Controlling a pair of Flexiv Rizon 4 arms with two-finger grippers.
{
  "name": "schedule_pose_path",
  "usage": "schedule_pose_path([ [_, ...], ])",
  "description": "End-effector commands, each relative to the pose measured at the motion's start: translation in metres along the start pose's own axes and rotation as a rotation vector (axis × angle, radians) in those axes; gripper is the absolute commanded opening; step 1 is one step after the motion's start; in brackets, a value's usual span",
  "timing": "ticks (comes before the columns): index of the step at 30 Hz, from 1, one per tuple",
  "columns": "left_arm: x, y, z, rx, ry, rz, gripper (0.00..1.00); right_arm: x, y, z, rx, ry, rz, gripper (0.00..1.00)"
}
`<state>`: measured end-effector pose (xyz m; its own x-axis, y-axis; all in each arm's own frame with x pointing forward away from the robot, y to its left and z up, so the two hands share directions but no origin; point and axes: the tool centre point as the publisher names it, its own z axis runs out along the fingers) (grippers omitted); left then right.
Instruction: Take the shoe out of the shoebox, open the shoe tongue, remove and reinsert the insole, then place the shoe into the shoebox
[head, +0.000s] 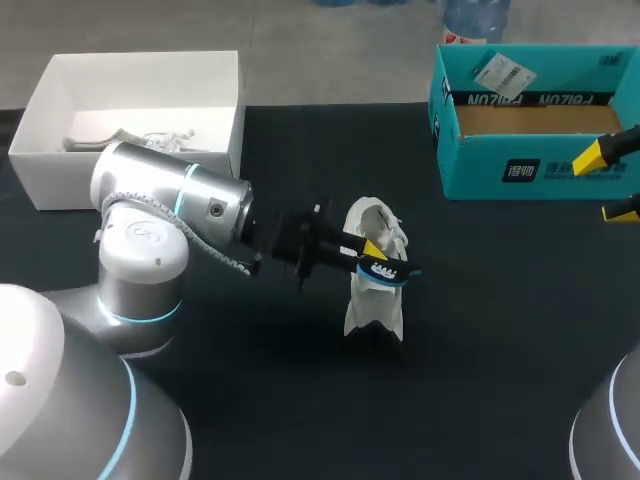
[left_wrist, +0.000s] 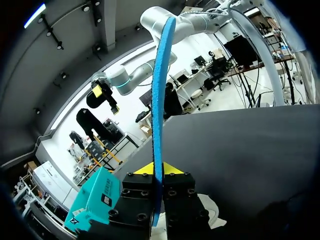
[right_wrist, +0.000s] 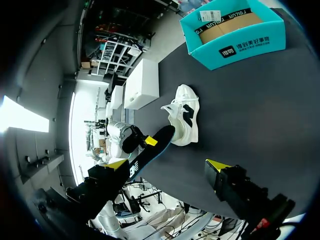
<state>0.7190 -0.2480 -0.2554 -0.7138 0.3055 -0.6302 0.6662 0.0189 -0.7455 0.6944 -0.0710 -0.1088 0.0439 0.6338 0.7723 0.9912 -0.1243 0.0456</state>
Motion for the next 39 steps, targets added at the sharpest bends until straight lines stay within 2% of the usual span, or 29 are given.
schedule_pose_path([
  [1, -0.001, 0.015, 0.02, -0.007, -0.003, 0.006, 0.0, 0.0, -0.001, 0.0, -0.001, -0.003, 0.002, 1.0],
  [10, 0.002, 0.035, 0.028, -0.054, -0.004, -0.007, 0.0, 0.0, -0.001, 0.0, -0.001, -0.003, 0.002, 1.0],
  [22, 0.01, 0.04, 0.02, -0.089, 0.007, -0.014, 0.0, 0.0, -0.001, 0.0, -0.001, -0.003, 0.002, 1.0],
  [33, 0.001, -0.001, -0.001, -0.004, -0.037, 0.017, 0.0, 0.0, -0.001, 0.0, -0.001, -0.003, 0.002, 1.0],
  [39, 0.0, 0.001, 0.006, 0.002, -0.049, 0.009, 0.0, 0.0, -0.001, 0.0, -0.001, -0.003, 0.002, 1.0],
])
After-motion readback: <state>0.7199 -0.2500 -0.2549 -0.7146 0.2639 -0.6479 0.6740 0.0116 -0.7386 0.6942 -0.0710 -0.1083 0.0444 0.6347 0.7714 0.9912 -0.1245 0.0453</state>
